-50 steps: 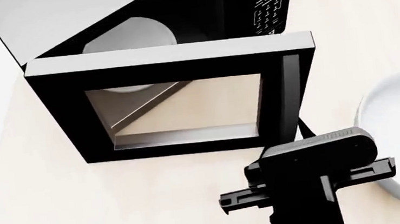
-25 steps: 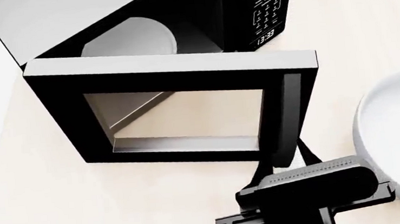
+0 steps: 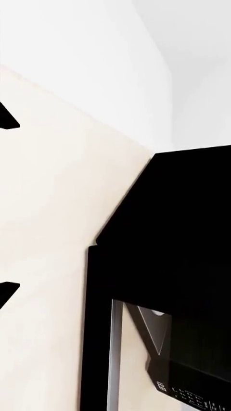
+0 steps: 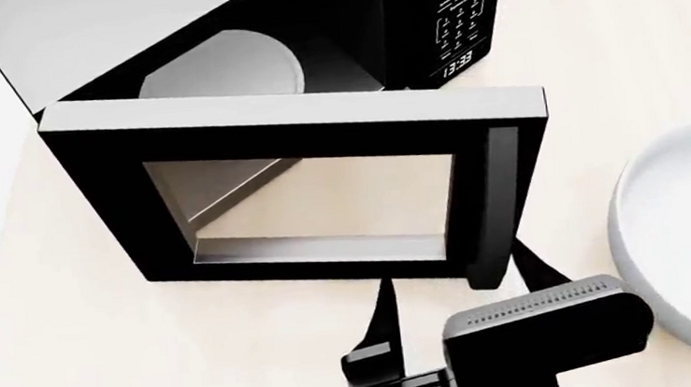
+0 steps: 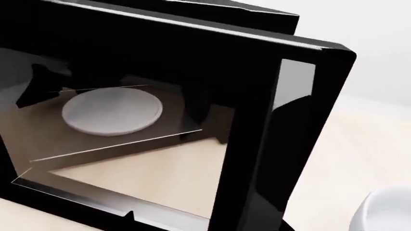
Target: Open the microwave.
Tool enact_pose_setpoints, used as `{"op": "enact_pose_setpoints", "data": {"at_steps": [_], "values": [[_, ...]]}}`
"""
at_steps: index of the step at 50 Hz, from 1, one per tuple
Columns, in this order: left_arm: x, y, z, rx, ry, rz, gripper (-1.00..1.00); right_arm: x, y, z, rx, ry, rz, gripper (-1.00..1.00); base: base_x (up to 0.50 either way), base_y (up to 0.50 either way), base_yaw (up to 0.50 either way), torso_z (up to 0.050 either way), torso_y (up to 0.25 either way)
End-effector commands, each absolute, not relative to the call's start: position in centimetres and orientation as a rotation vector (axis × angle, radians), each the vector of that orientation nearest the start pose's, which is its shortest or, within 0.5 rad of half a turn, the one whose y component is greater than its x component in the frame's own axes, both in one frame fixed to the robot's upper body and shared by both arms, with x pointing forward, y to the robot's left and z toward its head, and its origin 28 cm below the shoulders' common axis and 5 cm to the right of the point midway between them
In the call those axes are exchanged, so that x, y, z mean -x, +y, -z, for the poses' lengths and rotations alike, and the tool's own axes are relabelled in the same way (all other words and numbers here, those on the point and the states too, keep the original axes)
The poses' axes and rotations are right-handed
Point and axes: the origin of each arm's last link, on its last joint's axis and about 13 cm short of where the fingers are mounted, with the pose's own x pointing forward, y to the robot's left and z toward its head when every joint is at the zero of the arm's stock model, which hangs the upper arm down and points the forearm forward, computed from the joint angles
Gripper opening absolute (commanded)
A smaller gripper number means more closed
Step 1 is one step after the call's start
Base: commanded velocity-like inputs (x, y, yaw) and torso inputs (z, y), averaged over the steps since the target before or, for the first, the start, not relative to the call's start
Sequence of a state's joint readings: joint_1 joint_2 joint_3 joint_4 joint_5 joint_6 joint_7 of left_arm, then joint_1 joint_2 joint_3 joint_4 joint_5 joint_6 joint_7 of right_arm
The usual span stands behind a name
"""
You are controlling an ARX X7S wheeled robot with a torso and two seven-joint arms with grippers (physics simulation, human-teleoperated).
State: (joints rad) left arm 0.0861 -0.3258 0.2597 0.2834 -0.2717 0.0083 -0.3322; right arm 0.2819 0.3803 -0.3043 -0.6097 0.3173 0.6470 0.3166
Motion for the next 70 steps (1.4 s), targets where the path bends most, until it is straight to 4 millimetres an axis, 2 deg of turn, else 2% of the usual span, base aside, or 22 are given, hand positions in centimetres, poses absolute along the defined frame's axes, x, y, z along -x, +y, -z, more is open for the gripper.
{"op": "enact_pose_setpoints", "data": {"at_steps": [1, 21, 30, 41, 47, 51, 62, 70], "values": [[-18.5, 21.4, -5.0, 0.018, -0.117, -0.004, 1.00, -22.1, -9.6, -15.2, 0.085, -0.223, -0.189, 1.00, 0.00, 0.00, 0.00, 0.000, 0.000], [-18.3, 21.4, -5.1, 0.021, -0.117, 0.000, 1.00, -20.8, -12.0, -15.9, 0.072, -0.254, -0.115, 1.00, 0.00, 0.00, 0.00, 0.000, 0.001], [-18.2, 21.3, -5.1, 0.021, -0.116, 0.002, 1.00, -19.6, -11.9, -16.8, 0.083, -0.275, -0.120, 1.00, 0.00, 0.00, 0.00, 0.000, 0.000], [-18.1, 21.3, -5.1, 0.023, -0.114, 0.002, 1.00, -16.0, -11.4, -20.6, 0.132, -0.356, -0.145, 1.00, 0.00, 0.00, 0.00, 0.000, 0.000], [-18.1, 21.3, -5.1, 0.022, -0.115, 0.004, 1.00, -14.8, -11.4, -22.8, 0.162, -0.393, -0.129, 1.00, 0.00, 0.00, 0.00, 0.000, 0.000], [-18.1, 21.4, -5.2, 0.027, -0.118, 0.002, 1.00, -14.8, -11.0, -24.2, 0.194, -0.402, -0.111, 1.00, 0.00, 0.00, 0.00, 0.000, 0.000], [-18.1, 21.4, -5.2, 0.026, -0.119, 0.005, 1.00, -16.3, -9.9, -30.1, 0.332, -0.421, -0.057, 1.00, 0.00, 0.00, 0.00, 0.000, 0.000], [-18.1, 21.4, -5.3, 0.028, -0.119, 0.005, 1.00, -18.0, -9.8, -32.2, 0.363, -0.380, -0.029, 1.00, 0.00, 0.00, 0.00, 0.000, 0.000]]}}
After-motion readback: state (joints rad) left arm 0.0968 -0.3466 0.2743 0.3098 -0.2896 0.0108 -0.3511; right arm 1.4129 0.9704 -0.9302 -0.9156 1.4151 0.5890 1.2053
